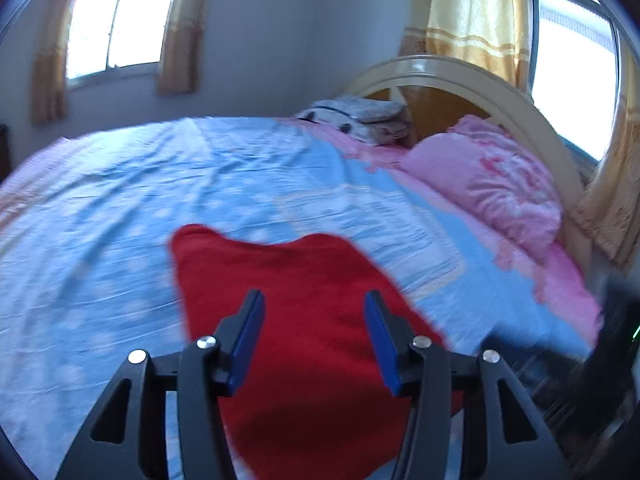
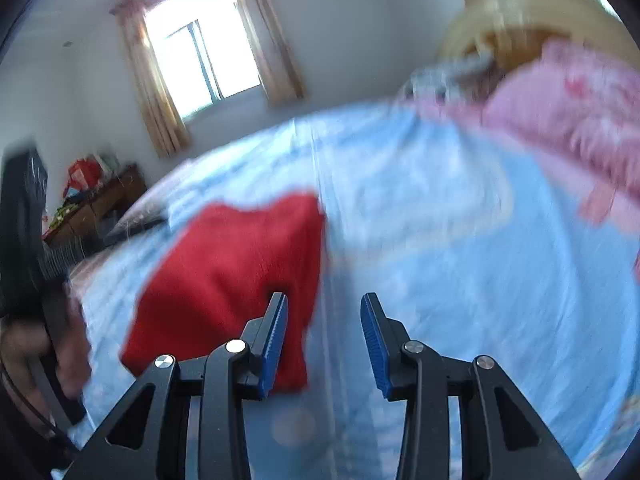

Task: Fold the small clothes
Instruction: 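Lower the red sweater onto the bed and open the left tool, then open the right tool and withdraw it from the sweater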

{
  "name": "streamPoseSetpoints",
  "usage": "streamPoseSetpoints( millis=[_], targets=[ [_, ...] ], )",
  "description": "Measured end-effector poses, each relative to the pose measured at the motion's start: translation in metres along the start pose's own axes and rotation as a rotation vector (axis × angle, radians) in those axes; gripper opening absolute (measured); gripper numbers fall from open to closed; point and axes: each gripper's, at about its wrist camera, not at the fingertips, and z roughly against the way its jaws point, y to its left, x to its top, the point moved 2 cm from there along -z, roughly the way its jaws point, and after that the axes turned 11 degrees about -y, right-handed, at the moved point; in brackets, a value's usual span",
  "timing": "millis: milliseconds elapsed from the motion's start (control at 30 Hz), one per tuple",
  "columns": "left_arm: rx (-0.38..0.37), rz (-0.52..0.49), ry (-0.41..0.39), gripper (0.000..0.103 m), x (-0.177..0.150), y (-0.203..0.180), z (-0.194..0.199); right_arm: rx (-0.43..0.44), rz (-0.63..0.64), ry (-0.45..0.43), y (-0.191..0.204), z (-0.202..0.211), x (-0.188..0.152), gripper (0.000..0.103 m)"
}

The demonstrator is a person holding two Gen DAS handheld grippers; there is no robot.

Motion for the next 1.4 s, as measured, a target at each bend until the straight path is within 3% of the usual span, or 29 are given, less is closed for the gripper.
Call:
streamPoseSetpoints(
  millis=[67, 167, 233, 300, 500, 667, 800, 867, 1033, 1133, 1400],
  targets=[
    [0.025, -0.005, 0.012, 0.054, -0.013, 0.008, 0.001, 0.083, 0.047, 0.01, 0.022, -0.008, 0.011, 0.039],
    [0.052, 0.017, 0.088, 0.054, -0.035, 0.016, -0.011, 0.177, 0.052, 0.129, 0.044, -0.046, 0.011, 0.039],
    [0.075, 0.021, 0.096, 0.055, -0.044, 0.017, -0.014, 0.161, 0.032, 0.228, 0.043, -0.078, 0.002, 0.039],
    [0.084, 0.024, 0.089, 0.058, -0.048, 0.018, -0.013, 0.089, 0.05, 0.297, 0.033, -0.104, -0.012, 0.039],
    [0.036, 0.096, 0.111, 0.073, -0.07, 0.022, -0.005, 0.007, 0.091, 0.251, 0.027, -0.094, -0.008, 0.039],
    [0.025, 0.164, 0.101, 0.075, -0.071, 0.031, 0.0, 0.106, 0.169, 0.179, 0.062, -0.072, 0.0, 0.039],
    [0.035, 0.202, 0.049, 0.075, -0.069, 0.035, 0.013, 0.122, 0.19, 0.279, 0.065, -0.094, -0.021, 0.039],
    [0.049, 0.22, 0.034, 0.084, -0.068, 0.039, 0.018, 0.137, 0.152, 0.284, 0.055, -0.099, -0.03, 0.039],
    [0.101, 0.201, 0.083, 0.088, -0.068, 0.041, 0.003, 0.166, 0.195, 0.264, 0.053, -0.088, -0.036, 0.039],
    [0.106, 0.171, 0.109, 0.093, -0.072, 0.036, -0.003, 0.162, 0.225, 0.252, 0.056, -0.086, -0.039, 0.039],
    [0.104, 0.165, 0.131, 0.093, -0.078, 0.036, 0.008, 0.138, 0.249, 0.205, 0.059, -0.074, -0.046, 0.04]
  ],
)
